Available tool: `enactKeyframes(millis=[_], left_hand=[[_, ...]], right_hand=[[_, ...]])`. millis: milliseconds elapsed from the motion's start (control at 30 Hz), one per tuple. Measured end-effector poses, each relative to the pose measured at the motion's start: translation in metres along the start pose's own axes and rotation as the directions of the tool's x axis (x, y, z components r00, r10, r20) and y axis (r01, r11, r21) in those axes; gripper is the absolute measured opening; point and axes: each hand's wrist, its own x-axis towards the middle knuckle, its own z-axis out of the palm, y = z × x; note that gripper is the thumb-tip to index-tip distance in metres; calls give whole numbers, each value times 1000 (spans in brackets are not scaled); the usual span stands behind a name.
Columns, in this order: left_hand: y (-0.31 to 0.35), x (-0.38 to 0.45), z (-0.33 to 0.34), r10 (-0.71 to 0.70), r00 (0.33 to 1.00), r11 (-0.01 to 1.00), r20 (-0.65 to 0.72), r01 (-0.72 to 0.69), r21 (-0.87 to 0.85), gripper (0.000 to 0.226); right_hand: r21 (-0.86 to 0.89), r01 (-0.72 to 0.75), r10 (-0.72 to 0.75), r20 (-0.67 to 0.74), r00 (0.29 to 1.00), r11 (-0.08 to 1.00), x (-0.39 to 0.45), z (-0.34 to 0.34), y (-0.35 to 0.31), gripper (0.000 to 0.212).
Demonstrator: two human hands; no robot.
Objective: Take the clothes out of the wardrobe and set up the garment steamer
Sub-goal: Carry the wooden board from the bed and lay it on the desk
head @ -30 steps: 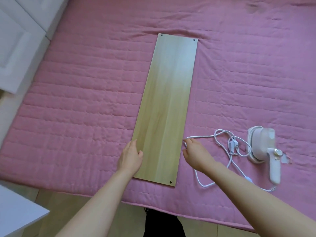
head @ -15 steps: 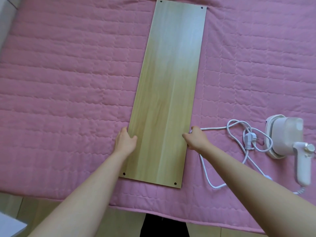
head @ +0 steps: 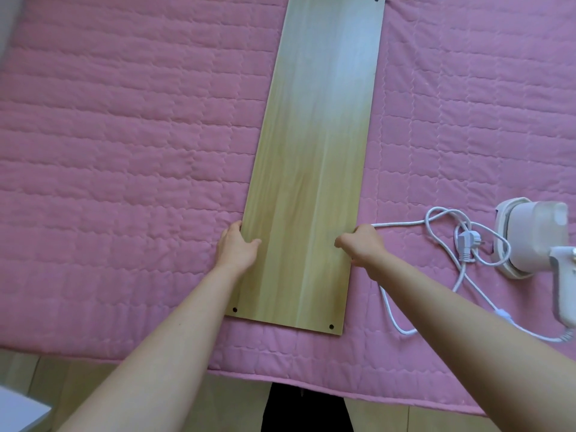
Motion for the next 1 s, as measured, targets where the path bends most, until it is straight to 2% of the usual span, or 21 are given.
enactKeyframes(millis=[100, 200, 300, 433, 567, 667, 800, 900, 1000], left_hand=[[-3, 0, -2, 23, 999, 1000, 35, -22, -5, 70], [-12, -7, -7, 21, 998, 998, 62, -17, -60, 68], [-31, -25, -7, -26, 997, 997, 67, 31, -76, 69], [-67, -61, -7, -104, 994, 994, 18, 104, -43, 67], [-107, -99, -3, -195, 981, 979, 11, 195, -54, 52], [-126, -119, -1, -239, 971, 965, 4, 237, 111, 41], [-131, -111, -9, -191, 980, 961, 59, 175, 216, 35], [-116, -85, -19, -106, 992, 973, 64, 91, 211, 39], [-86, -57, -27, -16, 998, 984, 55, 6, 176, 45]], right_hand=[[92, -18, 19, -8, 1000, 996, -4, 1, 3, 22], [186, -53, 50, 20, 999, 981, -10, 3, 15, 17], [211, -118, 100, 96, 990, 970, -23, 14, 31, 35], [270, -208, 162, 183, 970, 940, -50, 40, 61, 42], [202, -270, 225, 221, 949, 942, -83, 65, 97, 32], [121, -277, 241, 249, 938, 953, -100, 73, 115, 8], [49, -227, 200, 319, 926, 973, -91, 65, 118, 14], [60, -135, 115, 264, 958, 989, -67, 52, 95, 20], [108, -95, 68, 229, 971, 990, -42, 39, 58, 16]])
